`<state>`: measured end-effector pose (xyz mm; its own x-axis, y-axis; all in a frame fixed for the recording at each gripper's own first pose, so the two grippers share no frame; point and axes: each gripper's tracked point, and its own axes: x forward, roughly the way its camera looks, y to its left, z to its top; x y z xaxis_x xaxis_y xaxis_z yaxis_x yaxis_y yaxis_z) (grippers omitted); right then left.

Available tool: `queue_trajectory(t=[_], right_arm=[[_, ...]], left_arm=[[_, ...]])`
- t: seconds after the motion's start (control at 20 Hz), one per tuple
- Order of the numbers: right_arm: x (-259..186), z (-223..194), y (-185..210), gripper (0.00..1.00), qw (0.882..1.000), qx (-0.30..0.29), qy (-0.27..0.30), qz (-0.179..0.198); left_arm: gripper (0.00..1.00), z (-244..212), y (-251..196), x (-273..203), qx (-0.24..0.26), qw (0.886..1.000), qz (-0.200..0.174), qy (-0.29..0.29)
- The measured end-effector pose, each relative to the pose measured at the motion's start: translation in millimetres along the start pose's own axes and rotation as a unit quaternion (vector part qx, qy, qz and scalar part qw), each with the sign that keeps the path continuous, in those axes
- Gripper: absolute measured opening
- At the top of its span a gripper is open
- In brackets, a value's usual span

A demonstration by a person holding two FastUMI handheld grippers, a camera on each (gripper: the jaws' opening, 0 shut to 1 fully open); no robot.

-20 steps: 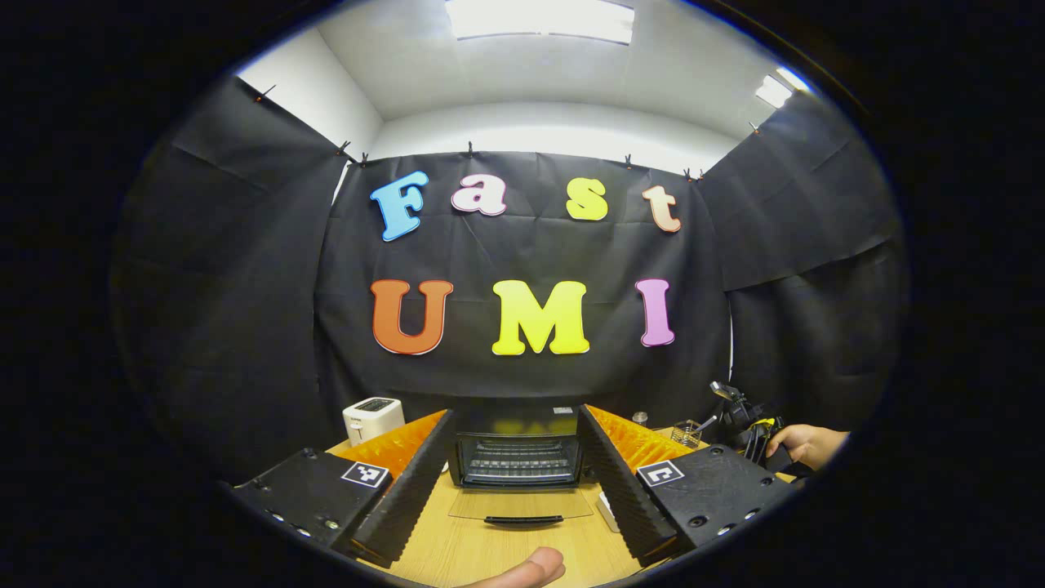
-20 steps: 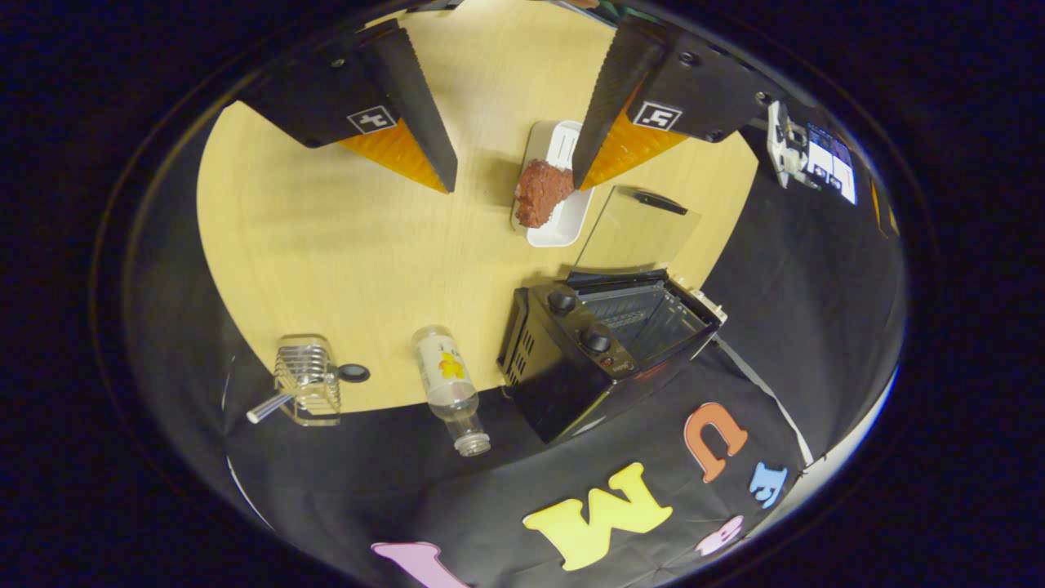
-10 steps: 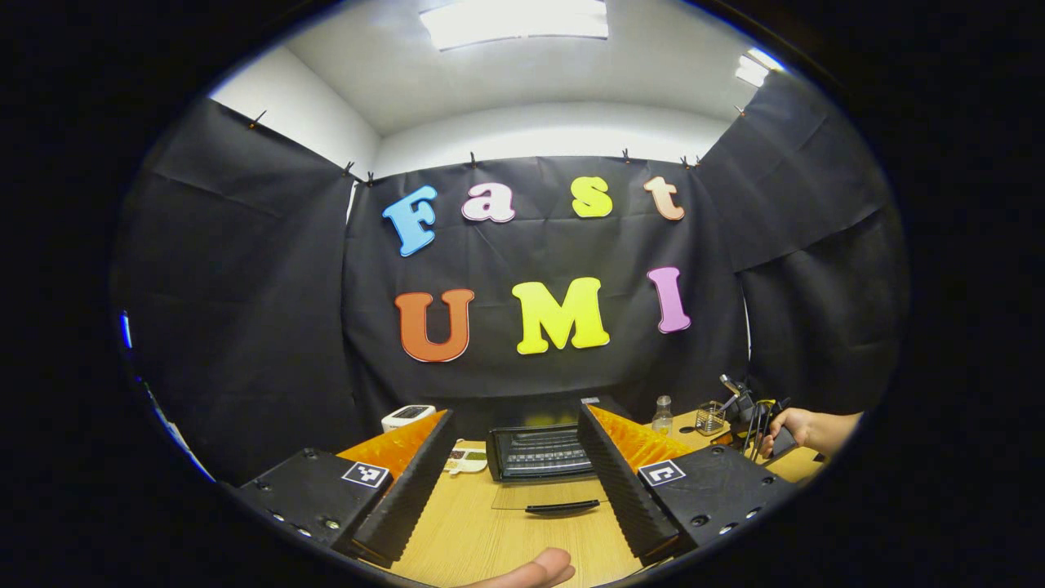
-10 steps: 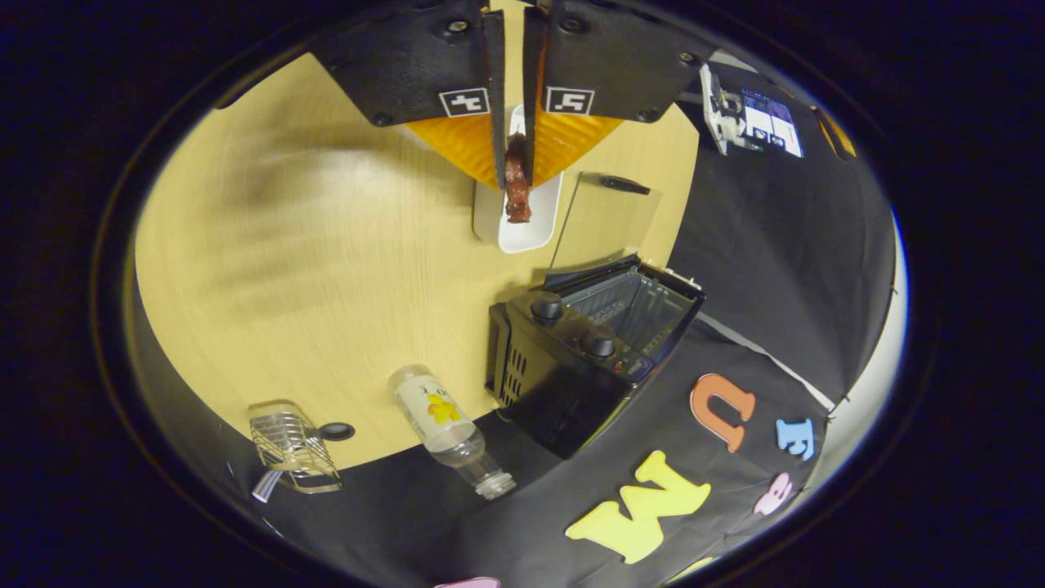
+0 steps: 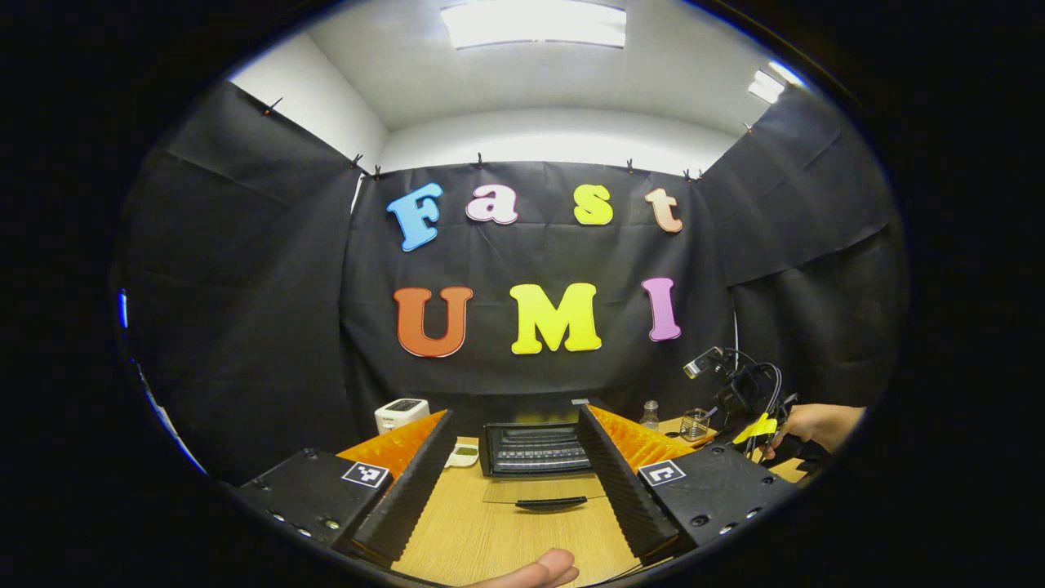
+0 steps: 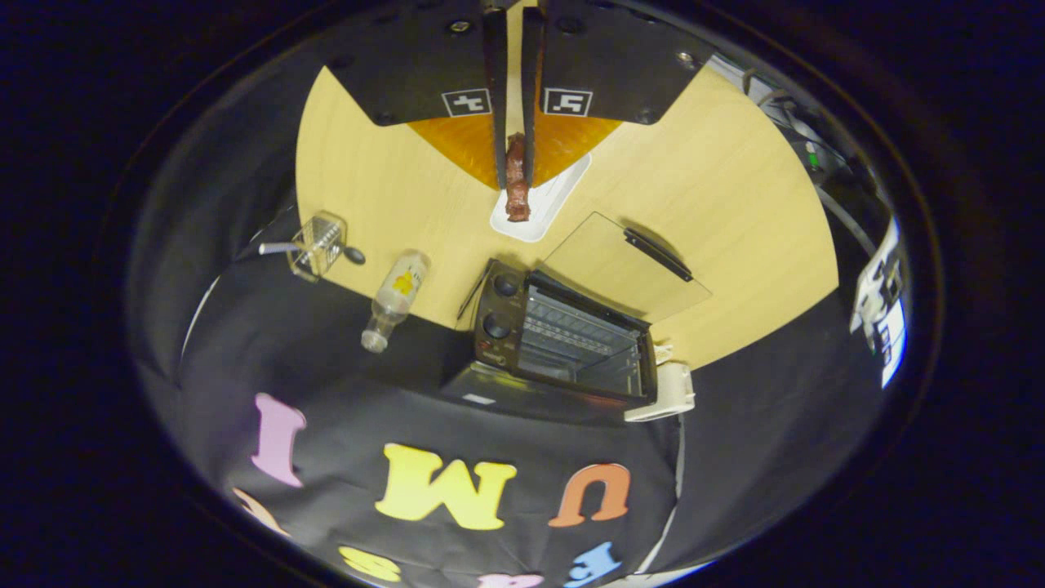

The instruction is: Open the electric oven with the left hand, put the food in, and close the electric oven.

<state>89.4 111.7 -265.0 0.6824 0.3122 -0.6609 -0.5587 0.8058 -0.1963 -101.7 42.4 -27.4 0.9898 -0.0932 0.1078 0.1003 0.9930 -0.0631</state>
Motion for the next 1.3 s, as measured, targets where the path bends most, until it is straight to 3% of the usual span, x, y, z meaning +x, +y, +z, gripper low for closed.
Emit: queue_trajectory(t=[0.2, 0.5, 1.0, 1.3], right_arm=[[-19, 37, 16, 0.07, 0.996, -0.035, -0.059, -0.05], [-19, 91, 39, 0.07, 0.986, -0.015, -0.141, -0.086], [34, 127, 113, 0.07, 0.977, -0.052, -0.195, -0.074], [93, 139, 133, 0.07, 0.976, 0.019, -0.205, -0.068]], left_arm=[[0.95, -2, 9, -4, -0.004, 1.0, 0.001, 0.007], [0.95, -2, 24, -8, -0.004, 1.0, 0.007, 0.002], [0.95, -21, 36, -3, 0.007, 1.0, 0.004, 0.015], [0.95, -40, 51, 6, 0.01, 0.999, 0.016, 0.026]])
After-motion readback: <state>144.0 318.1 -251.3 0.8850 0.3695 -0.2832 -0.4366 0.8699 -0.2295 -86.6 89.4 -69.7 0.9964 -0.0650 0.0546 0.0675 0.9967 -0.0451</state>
